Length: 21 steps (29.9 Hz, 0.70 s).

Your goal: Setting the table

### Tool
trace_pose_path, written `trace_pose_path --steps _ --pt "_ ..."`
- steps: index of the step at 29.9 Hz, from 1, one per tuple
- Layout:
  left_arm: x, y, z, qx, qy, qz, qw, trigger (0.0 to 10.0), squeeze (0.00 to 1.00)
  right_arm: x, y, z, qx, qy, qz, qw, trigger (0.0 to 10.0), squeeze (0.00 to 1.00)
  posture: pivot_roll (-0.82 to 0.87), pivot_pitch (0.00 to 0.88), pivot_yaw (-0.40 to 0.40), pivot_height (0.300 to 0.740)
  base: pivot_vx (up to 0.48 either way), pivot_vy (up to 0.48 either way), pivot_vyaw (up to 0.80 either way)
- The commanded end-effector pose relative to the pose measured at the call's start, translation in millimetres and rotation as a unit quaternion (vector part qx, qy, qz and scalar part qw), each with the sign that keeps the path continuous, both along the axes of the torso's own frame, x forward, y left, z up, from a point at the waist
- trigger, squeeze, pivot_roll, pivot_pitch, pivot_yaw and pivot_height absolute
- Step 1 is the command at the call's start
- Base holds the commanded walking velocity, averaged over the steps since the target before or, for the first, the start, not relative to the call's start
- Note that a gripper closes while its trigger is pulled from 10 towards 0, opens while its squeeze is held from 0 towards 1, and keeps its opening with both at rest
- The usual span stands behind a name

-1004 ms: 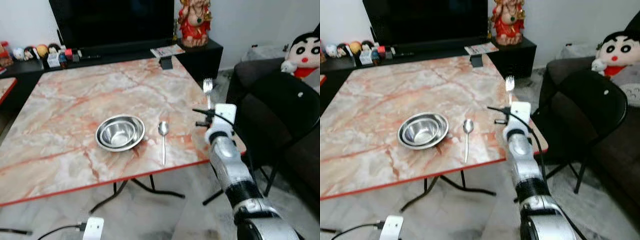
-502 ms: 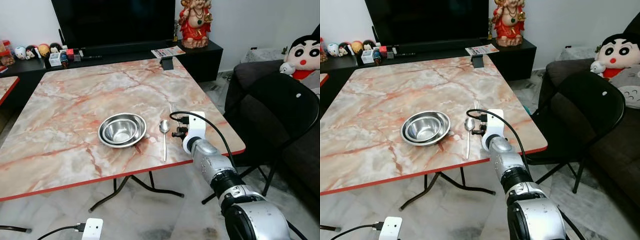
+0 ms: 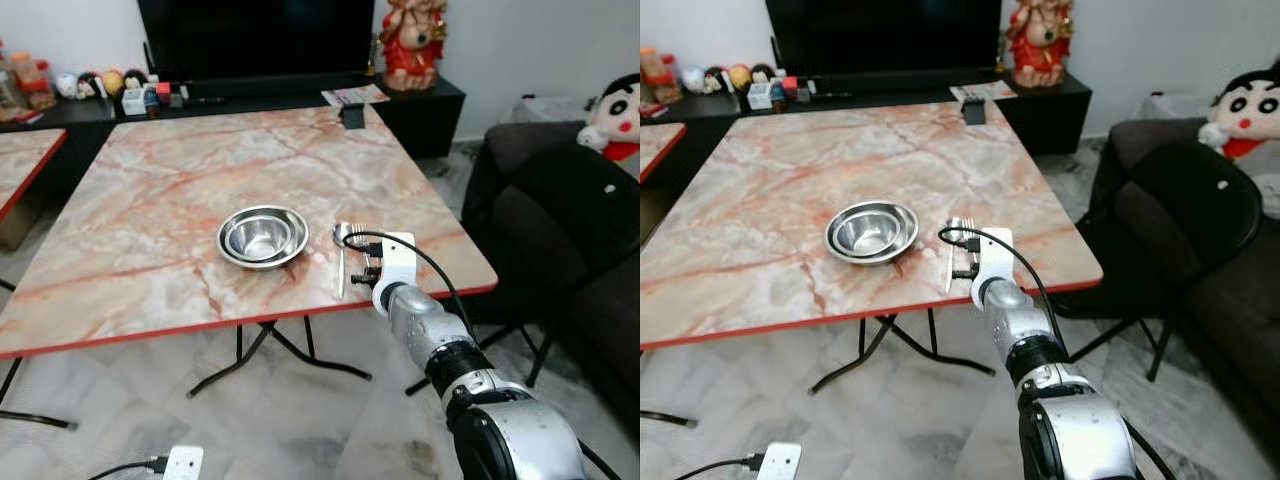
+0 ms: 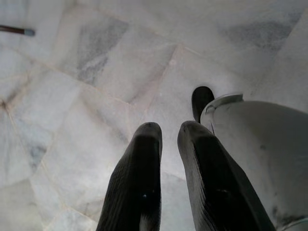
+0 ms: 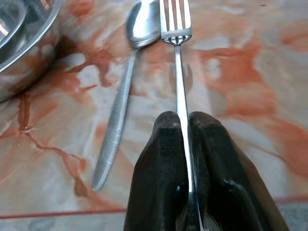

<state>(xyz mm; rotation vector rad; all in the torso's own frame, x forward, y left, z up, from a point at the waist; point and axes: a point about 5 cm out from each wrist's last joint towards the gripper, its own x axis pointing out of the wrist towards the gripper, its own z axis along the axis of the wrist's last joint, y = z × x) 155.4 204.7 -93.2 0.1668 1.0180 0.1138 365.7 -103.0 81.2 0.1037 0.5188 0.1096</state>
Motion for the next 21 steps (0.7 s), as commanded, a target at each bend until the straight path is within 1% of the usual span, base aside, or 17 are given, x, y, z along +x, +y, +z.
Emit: trace_pose_path --steps 1,2,3,4,5,6,7,10,21 --pt "3.0 -0.3 1.3 -0.001 -0.008 0.006 1.0 10.0 0.0 6.6 -6.1 12.7 0.007 -0.043 -0.022 0.999 10.0 0.0 -0.02 0.0 0.011 0.732 0.0 0.0 0.0" --pt "3.0 -0.3 1.3 -0.001 -0.008 0.006 1.0 10.0 0.0 6.6 -6.1 12.7 0.007 -0.043 -0.022 0.999 10.0 0.0 -0.02 0.0 0.011 0.732 0.0 0.0 0.0" --pt "3.2 0.1 1.5 0.0 -0.009 0.007 1.0 10.0 0.0 7.5 -7.0 14.8 0.008 -0.055 -0.026 0.998 10.0 0.0 -0.02 0.0 0.013 0.732 0.0 0.0 0.0" --pt "3.7 1.0 1.9 0.002 -0.012 0.008 1.0 10.0 0.0 10.2 -10.2 22.1 0.008 -0.086 -0.039 0.996 10.0 0.0 -0.02 0.0 0.015 0.732 0.0 0.0 0.0" --pt "3.7 1.0 1.9 0.002 -0.012 0.008 1.0 10.0 0.0 10.2 -10.2 22.1 0.008 -0.086 -0.039 0.996 10.0 0.0 -0.02 0.0 0.015 0.732 0.0 0.0 0.0" --pt "3.9 1.4 2.1 0.004 -0.013 0.007 1.0 10.0 0.0 12.8 -11.6 30.0 0.008 -0.115 -0.04 0.993 10.0 0.0 -0.03 0.0 0.015 0.732 0.0 0.0 0.0" --pt "3.8 1.9 2.2 0.004 -0.013 0.007 1.0 10.0 0.0 14.2 -12.7 33.7 0.013 -0.123 -0.046 0.991 10.0 0.0 -0.03 0.0 0.018 0.732 0.0 0.0 0.0" --pt "3.8 2.1 2.3 0.005 -0.013 0.007 1.0 10.0 0.0 14.8 -14.8 34.4 0.01 -0.122 -0.051 0.991 10.0 0.0 -0.03 0.0 0.019 0.732 0.0 0.0 0.0" --pt "4.4 2.9 2.7 0.009 -0.016 0.012 1.0 10.0 0.0 15.1 -17.3 34.3 0.005 -0.131 -0.05 0.99 10.0 0.0 -0.02 0.0 0.016 0.732 0.267 0.0 0.0"
